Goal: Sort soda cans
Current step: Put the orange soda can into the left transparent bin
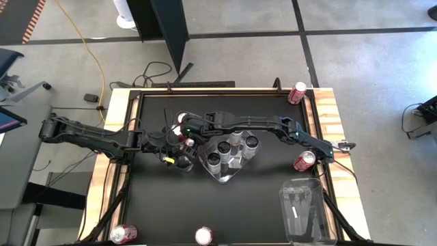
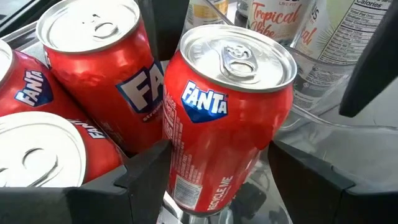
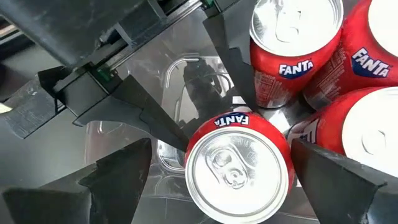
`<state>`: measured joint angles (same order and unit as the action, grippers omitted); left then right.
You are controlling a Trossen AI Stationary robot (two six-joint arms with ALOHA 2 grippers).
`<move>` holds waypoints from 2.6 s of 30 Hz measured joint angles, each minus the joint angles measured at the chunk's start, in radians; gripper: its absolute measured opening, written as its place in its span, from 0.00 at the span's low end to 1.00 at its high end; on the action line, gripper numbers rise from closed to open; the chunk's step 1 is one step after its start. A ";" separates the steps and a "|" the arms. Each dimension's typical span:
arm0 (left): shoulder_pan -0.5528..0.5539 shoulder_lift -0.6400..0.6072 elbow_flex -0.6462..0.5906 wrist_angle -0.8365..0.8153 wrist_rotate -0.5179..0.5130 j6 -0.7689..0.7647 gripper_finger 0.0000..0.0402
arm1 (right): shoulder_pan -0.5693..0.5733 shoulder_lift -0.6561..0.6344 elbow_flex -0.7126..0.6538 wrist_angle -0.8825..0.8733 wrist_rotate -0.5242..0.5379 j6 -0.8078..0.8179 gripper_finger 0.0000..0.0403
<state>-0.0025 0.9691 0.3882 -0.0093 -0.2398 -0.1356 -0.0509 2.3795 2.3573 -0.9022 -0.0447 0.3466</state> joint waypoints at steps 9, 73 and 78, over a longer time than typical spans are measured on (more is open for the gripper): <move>0.002 0.000 0.000 -0.001 -0.001 0.000 0.65 | 0.016 -0.060 0.000 0.002 0.090 -0.023 0.99; 0.003 -0.277 0.016 -0.195 -0.001 -0.007 0.65 | 0.028 -0.002 -0.025 0.027 0.209 0.011 0.01; 0.003 -0.351 0.016 -0.219 -0.001 -0.010 0.65 | 0.029 -0.002 -0.026 0.032 0.209 -0.005 0.02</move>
<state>0.0006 0.6182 0.4042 -0.2286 -0.2405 -0.1452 -0.0221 2.3772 2.3318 -0.8706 0.1642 0.3420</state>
